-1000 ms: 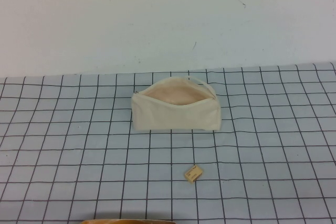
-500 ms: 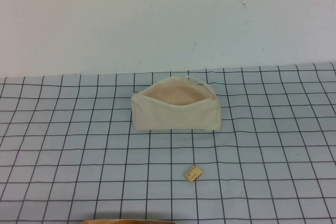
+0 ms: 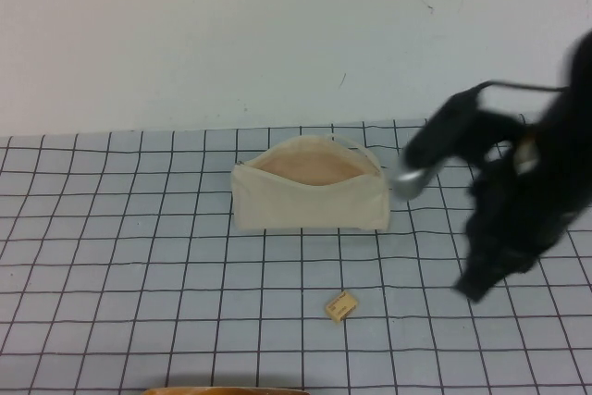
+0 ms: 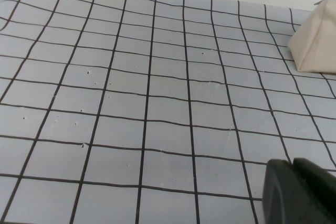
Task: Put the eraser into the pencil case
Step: Pick up the eraser from the table
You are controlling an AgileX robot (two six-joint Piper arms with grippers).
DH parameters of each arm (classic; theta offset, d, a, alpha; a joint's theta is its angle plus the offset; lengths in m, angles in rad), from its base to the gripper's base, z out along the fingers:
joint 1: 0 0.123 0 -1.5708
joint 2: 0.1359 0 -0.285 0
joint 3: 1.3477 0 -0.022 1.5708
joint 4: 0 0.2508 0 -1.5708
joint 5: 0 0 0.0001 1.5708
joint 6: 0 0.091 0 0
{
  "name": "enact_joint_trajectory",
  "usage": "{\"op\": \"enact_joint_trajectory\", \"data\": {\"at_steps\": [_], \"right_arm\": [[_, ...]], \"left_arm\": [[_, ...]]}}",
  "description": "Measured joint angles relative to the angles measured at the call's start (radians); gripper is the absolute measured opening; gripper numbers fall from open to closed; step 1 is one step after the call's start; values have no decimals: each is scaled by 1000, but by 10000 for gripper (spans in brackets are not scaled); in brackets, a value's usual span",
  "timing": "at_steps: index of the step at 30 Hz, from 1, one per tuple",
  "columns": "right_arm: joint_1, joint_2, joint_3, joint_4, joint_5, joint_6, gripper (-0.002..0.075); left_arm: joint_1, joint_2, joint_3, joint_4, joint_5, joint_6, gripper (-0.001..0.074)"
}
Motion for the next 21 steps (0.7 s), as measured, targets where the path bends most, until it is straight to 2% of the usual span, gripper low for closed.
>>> {"op": "enact_joint_trajectory", "data": {"at_steps": [5, 10, 12, 16, 21], "right_arm": [[78, 169, -60, -29, -38, 61, -1], [80, 276, -96, 94, -53, -105, 4], [80, 312, -113, 161, -66, -151, 31], [84, 370, -165, 233, -125, -177, 170], [84, 455, -248, 236, -177, -177, 431]], "left_arm": [[0, 0, 0, 0, 0, 0, -3], [0, 0, 0, 0, 0, 0, -3], [0, 0, 0, 0, 0, 0, -3], [0, 0, 0, 0, 0, 0, -3], [0, 0, 0, 0, 0, 0, -3]]}}
